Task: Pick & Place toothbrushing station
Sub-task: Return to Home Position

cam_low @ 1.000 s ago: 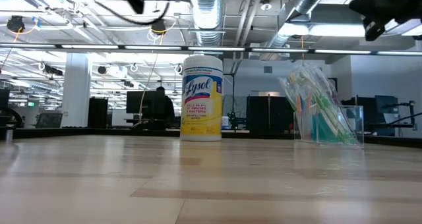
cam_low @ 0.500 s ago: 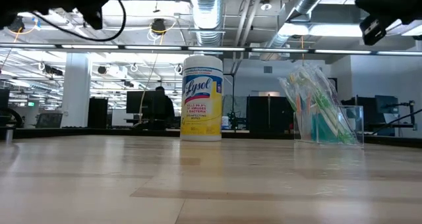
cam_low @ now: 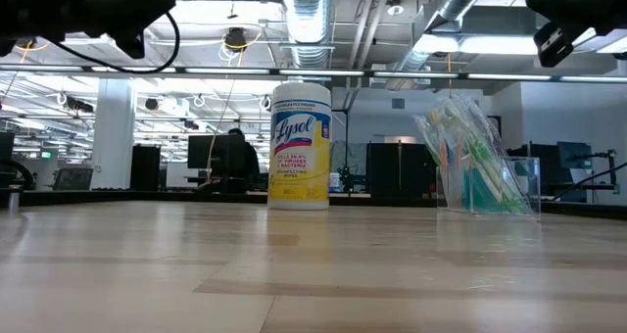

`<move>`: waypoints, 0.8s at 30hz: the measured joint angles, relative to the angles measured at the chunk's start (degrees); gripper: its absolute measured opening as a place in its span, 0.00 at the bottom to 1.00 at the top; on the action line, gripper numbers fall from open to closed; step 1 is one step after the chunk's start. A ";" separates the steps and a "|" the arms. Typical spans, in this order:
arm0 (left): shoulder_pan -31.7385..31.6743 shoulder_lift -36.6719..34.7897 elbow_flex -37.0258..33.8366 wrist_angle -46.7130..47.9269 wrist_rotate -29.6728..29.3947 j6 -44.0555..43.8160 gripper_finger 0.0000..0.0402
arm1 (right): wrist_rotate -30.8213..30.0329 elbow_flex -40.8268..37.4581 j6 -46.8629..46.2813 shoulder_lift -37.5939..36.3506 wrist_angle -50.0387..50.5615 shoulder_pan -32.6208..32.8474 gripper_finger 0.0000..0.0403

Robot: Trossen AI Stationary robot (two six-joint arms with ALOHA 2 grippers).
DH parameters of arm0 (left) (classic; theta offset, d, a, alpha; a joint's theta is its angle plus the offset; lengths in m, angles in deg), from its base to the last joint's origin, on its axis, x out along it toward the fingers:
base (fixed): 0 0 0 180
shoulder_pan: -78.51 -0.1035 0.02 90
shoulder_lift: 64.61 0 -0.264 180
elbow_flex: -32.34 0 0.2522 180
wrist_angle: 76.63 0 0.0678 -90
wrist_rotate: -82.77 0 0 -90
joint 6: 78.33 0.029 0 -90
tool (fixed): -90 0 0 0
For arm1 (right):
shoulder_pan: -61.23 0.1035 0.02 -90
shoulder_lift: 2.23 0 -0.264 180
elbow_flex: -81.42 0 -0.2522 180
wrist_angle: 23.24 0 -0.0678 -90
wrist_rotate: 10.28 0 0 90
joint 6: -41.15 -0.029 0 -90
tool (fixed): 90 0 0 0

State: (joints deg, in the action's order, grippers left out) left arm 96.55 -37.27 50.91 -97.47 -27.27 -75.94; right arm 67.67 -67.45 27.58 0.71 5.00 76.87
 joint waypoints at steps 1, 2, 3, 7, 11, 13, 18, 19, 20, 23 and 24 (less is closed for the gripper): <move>-0.02 -0.06 -0.23 0.07 -0.03 0.00 0.26 | 0.00 0.00 -0.01 0.00 0.00 -0.01 0.00; 0.00 -0.29 -0.26 0.21 -0.62 0.00 0.26 | 0.00 0.00 -0.01 0.00 0.00 -0.02 0.00; 0.00 -0.66 -0.26 0.18 -1.29 -0.01 0.26 | 0.00 0.00 0.00 0.00 0.02 -0.02 0.00; -0.02 -2.08 -0.26 0.20 -2.41 -0.02 0.26 | 0.00 0.00 -0.01 0.00 0.01 -0.02 0.00; -0.02 -3.83 -0.26 1.72 -2.59 -0.06 0.27 | 0.00 0.00 -0.01 0.00 0.01 -0.02 0.00; -0.02 -5.33 -0.26 3.38 -3.36 -1.27 0.27 | 0.02 0.00 -0.01 0.00 0.04 -0.02 0.00; -0.02 -9.84 -0.26 13.33 -5.66 -5.44 0.27 | 0.02 0.00 -0.01 0.00 0.02 0.00 0.00; -0.02 -10.43 -0.26 13.98 -5.74 -6.42 0.27 | 0.02 0.00 -0.01 0.00 0.03 -0.02 0.00; -0.02 -10.76 -0.26 14.16 -5.92 -6.91 0.27 | 0.02 0.00 -0.01 0.00 0.04 -0.01 0.00; -0.02 -10.87 -0.24 13.99 -5.95 -6.99 0.27 | 0.02 0.00 -0.01 0.00 0.04 -0.02 0.00; -0.02 -10.76 -0.26 14.13 -5.95 -6.99 0.27 | 0.02 0.00 -0.01 0.00 0.03 0.00 0.00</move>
State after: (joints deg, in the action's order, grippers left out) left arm 96.53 -48.03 50.65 -83.34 -33.21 -82.93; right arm 67.69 -67.45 27.56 0.71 5.03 76.87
